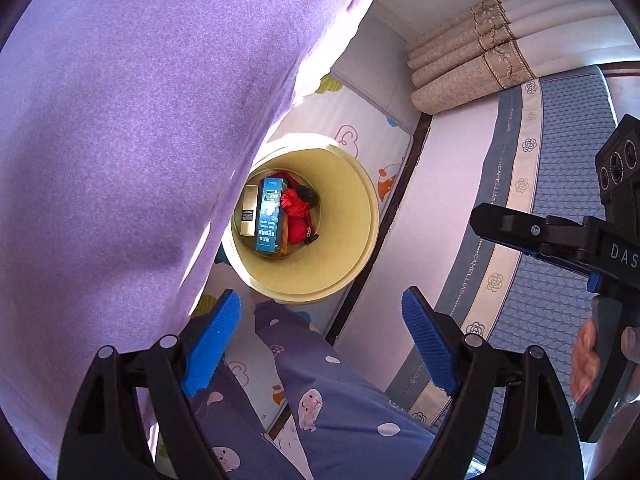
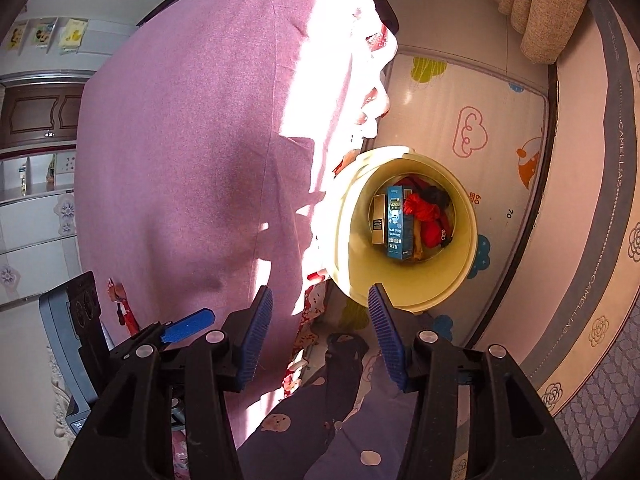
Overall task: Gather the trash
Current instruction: 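Move both tools back over the bed toward the brown socks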
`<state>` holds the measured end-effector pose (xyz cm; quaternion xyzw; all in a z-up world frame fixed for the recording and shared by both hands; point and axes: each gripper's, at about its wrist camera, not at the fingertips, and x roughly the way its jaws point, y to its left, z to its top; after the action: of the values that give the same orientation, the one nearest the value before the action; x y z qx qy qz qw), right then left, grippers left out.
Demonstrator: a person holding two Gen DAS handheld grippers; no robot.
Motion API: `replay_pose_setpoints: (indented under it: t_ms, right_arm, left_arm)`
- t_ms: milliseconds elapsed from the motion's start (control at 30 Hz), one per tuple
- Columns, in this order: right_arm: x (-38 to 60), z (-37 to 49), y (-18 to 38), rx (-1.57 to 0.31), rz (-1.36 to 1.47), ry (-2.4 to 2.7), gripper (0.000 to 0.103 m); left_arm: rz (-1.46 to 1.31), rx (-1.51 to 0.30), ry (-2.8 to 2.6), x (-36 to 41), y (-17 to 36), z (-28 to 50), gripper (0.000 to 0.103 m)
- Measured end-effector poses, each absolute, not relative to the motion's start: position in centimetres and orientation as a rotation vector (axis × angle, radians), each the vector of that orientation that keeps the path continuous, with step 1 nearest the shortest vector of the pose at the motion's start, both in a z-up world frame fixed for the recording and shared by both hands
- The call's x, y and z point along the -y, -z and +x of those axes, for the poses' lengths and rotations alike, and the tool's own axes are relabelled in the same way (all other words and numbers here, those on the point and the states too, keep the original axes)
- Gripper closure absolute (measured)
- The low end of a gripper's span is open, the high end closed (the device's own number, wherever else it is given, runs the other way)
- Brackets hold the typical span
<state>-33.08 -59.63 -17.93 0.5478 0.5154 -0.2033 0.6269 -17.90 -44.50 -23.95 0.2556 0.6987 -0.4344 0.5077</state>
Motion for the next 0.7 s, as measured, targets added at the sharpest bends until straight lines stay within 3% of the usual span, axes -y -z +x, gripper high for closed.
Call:
replay_pose_setpoints:
  t_ms: [700]
  right_arm:
    - [48.8, -18.5, 13.3, -1.245, 1.057, 0.261, 0.053]
  left_arm:
    - [0.274, -1.610, 0.861, 30.6, 19.2, -6.0, 0.020]
